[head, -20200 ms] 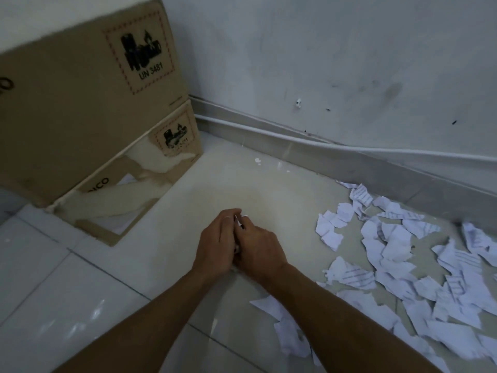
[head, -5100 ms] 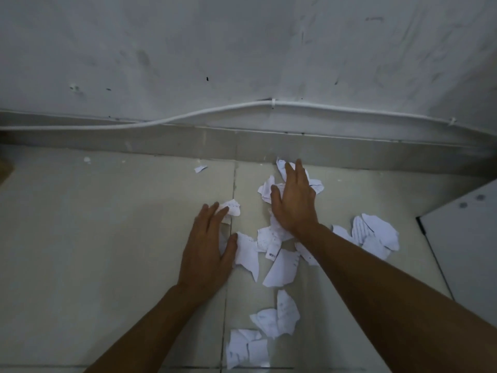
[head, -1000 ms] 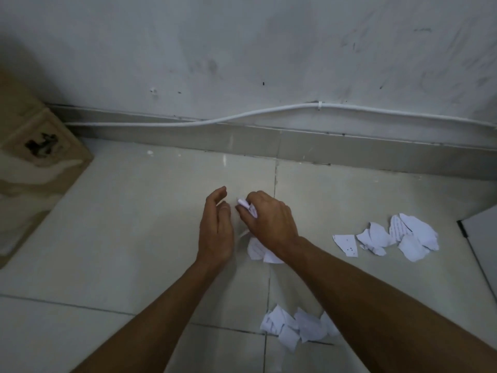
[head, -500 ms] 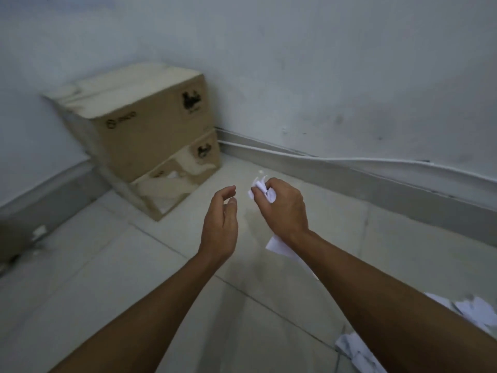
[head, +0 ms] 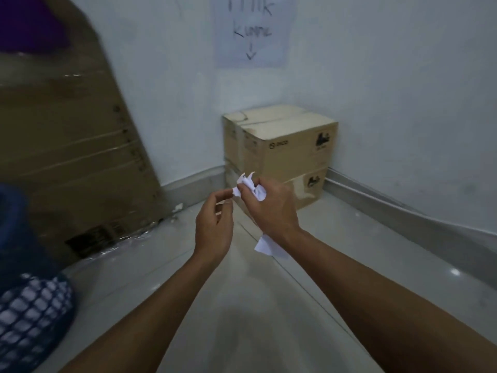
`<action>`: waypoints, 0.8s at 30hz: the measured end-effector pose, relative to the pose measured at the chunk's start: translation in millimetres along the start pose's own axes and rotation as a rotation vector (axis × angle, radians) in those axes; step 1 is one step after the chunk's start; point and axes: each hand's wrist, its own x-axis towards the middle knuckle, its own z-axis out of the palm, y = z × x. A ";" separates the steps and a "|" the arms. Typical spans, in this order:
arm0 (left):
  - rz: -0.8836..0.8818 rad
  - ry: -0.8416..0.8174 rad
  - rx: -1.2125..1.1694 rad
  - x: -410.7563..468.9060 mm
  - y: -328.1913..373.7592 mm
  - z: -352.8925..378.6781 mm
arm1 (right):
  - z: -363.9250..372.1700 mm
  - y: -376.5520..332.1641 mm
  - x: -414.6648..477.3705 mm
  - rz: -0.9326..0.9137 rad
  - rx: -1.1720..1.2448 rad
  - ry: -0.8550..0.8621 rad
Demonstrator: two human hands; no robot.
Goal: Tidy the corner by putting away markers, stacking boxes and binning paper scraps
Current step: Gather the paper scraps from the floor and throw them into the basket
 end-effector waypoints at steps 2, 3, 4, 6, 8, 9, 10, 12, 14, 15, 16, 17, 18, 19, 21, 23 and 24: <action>0.024 0.081 -0.021 7.8 1.9 -28.3 | 24.0 -21.4 6.7 -0.036 0.051 0.001; 0.037 0.124 -0.026 11.6 2.9 -43.6 | 37.0 -32.6 10.0 -0.054 0.081 -0.002; 0.046 0.161 -0.028 14.7 4.2 -56.8 | 48.5 -42.2 13.2 -0.069 0.103 -0.004; 0.064 0.232 -0.012 19.2 8.5 -85.3 | 72.3 -62.7 18.8 -0.095 0.141 -0.026; 0.096 0.302 0.032 21.9 15.2 -122.2 | 102.0 -88.5 21.8 -0.107 0.208 -0.053; 0.113 0.329 0.050 22.9 20.9 -136.4 | 112.8 -100.2 23.5 -0.104 0.241 -0.059; 0.129 0.365 0.071 22.9 26.9 -154.7 | 126.3 -115.2 24.4 -0.106 0.277 -0.075; 0.143 0.439 0.107 22.7 38.8 -187.0 | 150.3 -144.3 24.2 -0.103 0.363 -0.110; 0.135 0.526 0.123 22.6 50.5 -216.9 | 172.6 -172.6 21.1 -0.063 0.454 -0.151; 0.122 0.578 0.121 21.9 55.3 -232.6 | 183.0 -188.5 17.3 -0.058 0.494 -0.176; 0.107 0.630 0.124 20.6 59.2 -247.2 | 192.4 -203.3 12.9 -0.063 0.527 -0.207; 0.098 0.676 0.132 19.3 62.5 -261.9 | 202.1 -218.8 7.7 -0.071 0.559 -0.239; 0.092 0.714 0.146 17.9 64.4 -275.7 | 211.1 -233.6 2.5 -0.078 0.587 -0.264; 0.083 0.743 0.152 16.6 64.3 -287.1 | 219.0 -246.5 -2.0 -0.090 0.613 -0.275; 0.066 0.794 0.143 13.8 62.6 -310.4 | 236.8 -273.6 -9.1 -0.112 0.672 -0.281; 0.057 0.840 0.140 9.5 64.5 -327.7 | 252.6 -298.2 -12.8 -0.102 0.716 -0.297; 0.056 0.861 0.135 7.8 66.9 -332.5 | 258.8 -309.2 -12.4 -0.092 0.730 -0.295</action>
